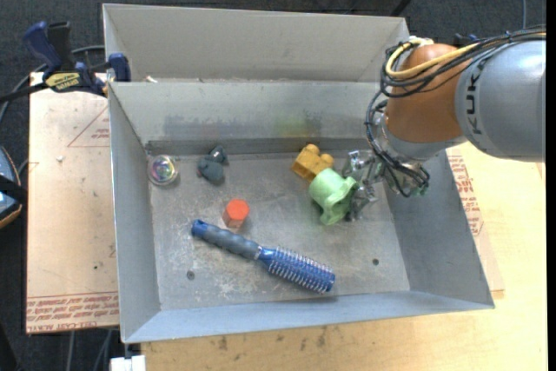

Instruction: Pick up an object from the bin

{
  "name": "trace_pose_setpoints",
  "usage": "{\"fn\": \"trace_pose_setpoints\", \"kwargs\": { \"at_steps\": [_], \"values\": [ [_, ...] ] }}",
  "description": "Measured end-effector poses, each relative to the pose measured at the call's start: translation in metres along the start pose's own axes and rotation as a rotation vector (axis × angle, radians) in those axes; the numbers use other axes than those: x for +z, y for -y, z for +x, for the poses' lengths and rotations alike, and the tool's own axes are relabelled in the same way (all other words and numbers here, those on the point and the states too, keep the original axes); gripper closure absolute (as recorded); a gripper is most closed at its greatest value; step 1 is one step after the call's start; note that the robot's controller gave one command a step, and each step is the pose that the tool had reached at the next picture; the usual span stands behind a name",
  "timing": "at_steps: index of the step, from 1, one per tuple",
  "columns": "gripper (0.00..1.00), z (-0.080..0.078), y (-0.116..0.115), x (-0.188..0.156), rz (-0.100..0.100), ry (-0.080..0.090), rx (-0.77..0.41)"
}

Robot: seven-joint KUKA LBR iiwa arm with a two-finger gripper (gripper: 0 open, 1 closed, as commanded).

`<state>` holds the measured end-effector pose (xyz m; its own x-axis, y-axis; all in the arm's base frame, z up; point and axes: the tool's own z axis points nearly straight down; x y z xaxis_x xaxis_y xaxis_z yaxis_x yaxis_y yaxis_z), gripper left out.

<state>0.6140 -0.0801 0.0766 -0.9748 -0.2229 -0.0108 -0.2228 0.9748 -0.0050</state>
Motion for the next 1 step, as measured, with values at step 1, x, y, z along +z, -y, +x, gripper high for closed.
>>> {"fn": "trace_pose_setpoints", "kwargs": {
  "at_steps": [1],
  "values": [
    [1.0, 0.0168, 0.0146, -0.1785, -0.002, -0.001, -0.39]
  ]
}}
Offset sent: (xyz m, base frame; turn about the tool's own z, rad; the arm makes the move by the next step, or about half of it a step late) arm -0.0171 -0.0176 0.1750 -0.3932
